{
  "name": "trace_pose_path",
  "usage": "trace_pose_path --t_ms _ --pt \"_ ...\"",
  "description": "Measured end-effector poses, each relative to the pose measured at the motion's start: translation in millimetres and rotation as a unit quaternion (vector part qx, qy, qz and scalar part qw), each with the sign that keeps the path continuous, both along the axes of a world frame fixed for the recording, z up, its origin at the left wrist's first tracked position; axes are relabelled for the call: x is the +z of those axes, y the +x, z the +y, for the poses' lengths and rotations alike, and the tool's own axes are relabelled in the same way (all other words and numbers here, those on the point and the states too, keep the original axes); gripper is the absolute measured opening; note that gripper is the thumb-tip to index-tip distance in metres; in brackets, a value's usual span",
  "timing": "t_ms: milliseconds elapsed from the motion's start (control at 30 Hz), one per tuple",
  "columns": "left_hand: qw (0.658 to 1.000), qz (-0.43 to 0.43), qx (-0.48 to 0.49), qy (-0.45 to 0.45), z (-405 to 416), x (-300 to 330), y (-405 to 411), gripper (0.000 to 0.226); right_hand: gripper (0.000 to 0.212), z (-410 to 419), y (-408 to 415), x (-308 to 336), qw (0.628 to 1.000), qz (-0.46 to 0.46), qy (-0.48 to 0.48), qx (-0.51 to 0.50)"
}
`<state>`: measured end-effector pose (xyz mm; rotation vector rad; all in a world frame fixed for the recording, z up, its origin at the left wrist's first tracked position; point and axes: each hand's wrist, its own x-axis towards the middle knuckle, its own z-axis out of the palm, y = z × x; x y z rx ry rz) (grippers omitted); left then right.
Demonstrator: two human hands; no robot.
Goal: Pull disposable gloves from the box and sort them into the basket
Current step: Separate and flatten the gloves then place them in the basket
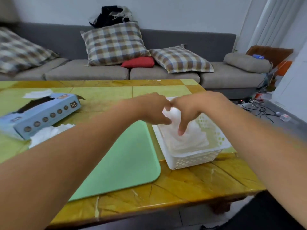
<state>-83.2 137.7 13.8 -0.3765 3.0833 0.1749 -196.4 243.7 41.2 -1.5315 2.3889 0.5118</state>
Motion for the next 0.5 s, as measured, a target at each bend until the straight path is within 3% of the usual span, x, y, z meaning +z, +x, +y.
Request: trace_pose_path --t_ms 67,100,167,200,267,300,400,467,500 --pt "0.996 0.075 0.013 0.040 -19.8 19.1 39.9 0.037 0.067 -16.0 30.2 17.6 0.987 0.045 -0.130 0.081" --pt "0.995 0.077 0.047 0.040 -38.9 23.6 68.1 0.031 0.050 -32.2 56.3 20.0 0.969 0.054 -0.199 0.134" --pt "0.991 0.027 0.132 0.000 -71.0 20.2 119.2 0.030 0.035 -62.3 109.5 5.5 0.939 0.005 -0.279 0.201" --pt "0.986 -0.002 0.166 -0.020 -83.6 12.1 140.0 0.037 0.034 -73.6 130.9 -7.1 0.935 -0.035 -0.282 0.213" --pt "0.973 0.005 0.229 0.000 -102.8 -14.7 193.2 0.029 0.026 -99.0 174.6 -37.3 0.934 -0.082 -0.256 0.237" --pt "0.968 0.035 0.246 0.026 -108.6 -28.2 212.4 0.028 0.023 -107.1 186.8 -52.4 0.934 -0.080 -0.250 0.244" --pt "0.955 0.123 0.262 0.070 -121.4 -47.5 256.5 0.054 0.041 -128.4 212.1 -85.7 0.933 -0.061 -0.231 0.271" --pt "0.956 0.117 0.253 0.089 -129.7 -48.3 266.8 0.066 0.031 -133.6 214.0 -100.4 0.935 -0.023 -0.190 0.298" --pt "0.964 0.072 0.241 0.090 -133.6 -49.8 270.9 0.071 0.026 -134.9 211.0 -107.0 0.937 -0.009 -0.171 0.304"
